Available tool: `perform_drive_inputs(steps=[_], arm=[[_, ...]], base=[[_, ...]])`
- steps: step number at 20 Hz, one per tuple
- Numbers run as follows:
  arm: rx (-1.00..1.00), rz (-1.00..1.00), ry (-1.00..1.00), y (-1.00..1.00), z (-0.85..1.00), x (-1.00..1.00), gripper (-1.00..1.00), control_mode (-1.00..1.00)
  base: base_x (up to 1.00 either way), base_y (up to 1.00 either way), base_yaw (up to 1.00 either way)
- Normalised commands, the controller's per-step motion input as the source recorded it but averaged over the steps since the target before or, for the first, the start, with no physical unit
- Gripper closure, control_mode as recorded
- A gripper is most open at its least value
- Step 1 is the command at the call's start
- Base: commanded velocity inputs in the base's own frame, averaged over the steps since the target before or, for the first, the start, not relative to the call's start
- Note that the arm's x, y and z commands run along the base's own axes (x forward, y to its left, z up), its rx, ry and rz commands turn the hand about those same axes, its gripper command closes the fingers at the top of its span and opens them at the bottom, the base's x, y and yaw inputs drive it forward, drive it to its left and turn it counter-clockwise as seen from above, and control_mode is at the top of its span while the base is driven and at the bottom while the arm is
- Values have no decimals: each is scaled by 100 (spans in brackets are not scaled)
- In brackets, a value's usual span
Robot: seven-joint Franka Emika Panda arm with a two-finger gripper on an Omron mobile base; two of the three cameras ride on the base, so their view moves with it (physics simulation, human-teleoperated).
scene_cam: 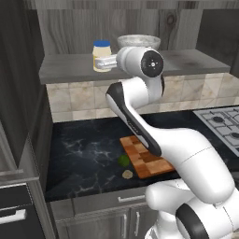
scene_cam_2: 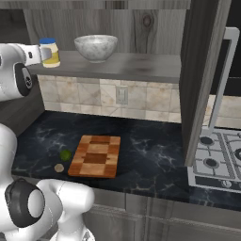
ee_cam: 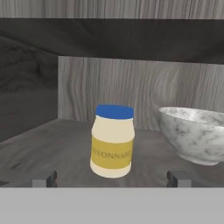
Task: Open the cabinet. Place the bowl and condiment on the counter. Then place the lime and garlic on the cutting board.
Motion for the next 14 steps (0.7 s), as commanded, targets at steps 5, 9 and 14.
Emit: perform_drive_inputs(steps=[5, 9, 14], arm=[[0, 0, 0, 0, 0, 0, -100, -100], [0, 0, 0, 0, -2, 7, -100, -100], [0, 0, 0, 0, -4, 15, -100, -100]], base=[[0, 0, 0], [0, 0, 0], [0, 0, 0]])
